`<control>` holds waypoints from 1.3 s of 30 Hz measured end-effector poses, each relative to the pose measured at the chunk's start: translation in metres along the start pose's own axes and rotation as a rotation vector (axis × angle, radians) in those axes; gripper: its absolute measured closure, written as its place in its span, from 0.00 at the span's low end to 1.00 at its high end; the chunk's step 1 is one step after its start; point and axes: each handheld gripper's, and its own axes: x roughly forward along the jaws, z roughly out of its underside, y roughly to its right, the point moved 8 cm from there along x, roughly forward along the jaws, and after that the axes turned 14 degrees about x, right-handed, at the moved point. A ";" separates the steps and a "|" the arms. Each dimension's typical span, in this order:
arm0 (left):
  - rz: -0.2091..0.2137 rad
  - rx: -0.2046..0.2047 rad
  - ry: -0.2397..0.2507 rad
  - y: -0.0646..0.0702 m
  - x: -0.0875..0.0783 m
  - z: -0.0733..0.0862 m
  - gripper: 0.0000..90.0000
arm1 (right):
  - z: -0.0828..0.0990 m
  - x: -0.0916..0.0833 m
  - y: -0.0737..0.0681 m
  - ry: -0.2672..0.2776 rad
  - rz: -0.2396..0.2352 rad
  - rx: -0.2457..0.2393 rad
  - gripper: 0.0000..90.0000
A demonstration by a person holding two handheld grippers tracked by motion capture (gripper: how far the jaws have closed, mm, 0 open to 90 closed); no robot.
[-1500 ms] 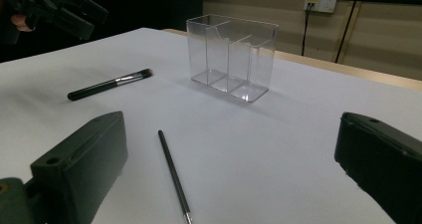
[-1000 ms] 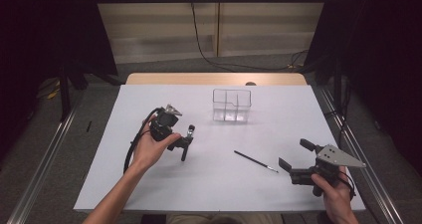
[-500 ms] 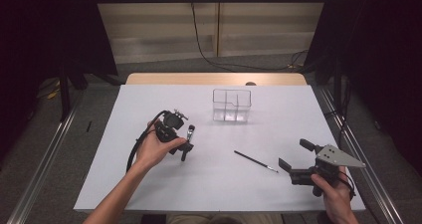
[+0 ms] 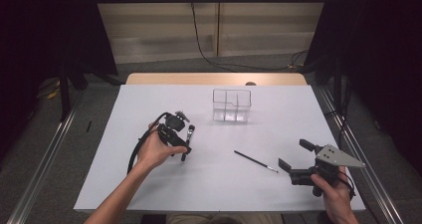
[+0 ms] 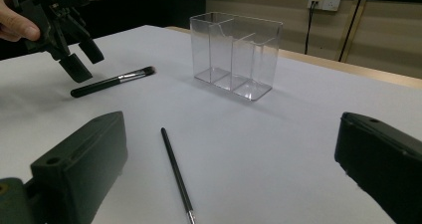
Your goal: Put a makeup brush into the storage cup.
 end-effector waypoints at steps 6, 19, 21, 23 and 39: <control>0.028 -0.003 -0.039 0.005 0.006 0.001 0.28 | 0.000 0.000 0.000 -0.001 0.000 -0.001 0.00; 0.068 -0.019 -0.078 0.014 0.014 -0.002 0.48 | 0.000 0.000 0.000 -0.003 -0.002 -0.001 0.00; 0.067 -0.018 -0.085 0.015 0.016 -0.002 0.52 | 0.000 0.000 0.000 -0.003 -0.003 0.001 0.00; 0.053 -0.015 -0.091 0.016 0.016 -0.002 0.52 | 0.000 0.000 0.000 -0.001 -0.004 0.003 0.00; 0.021 -0.046 -0.127 0.008 0.017 -0.001 0.73 | 0.001 0.000 -0.001 -0.004 -0.006 0.004 0.00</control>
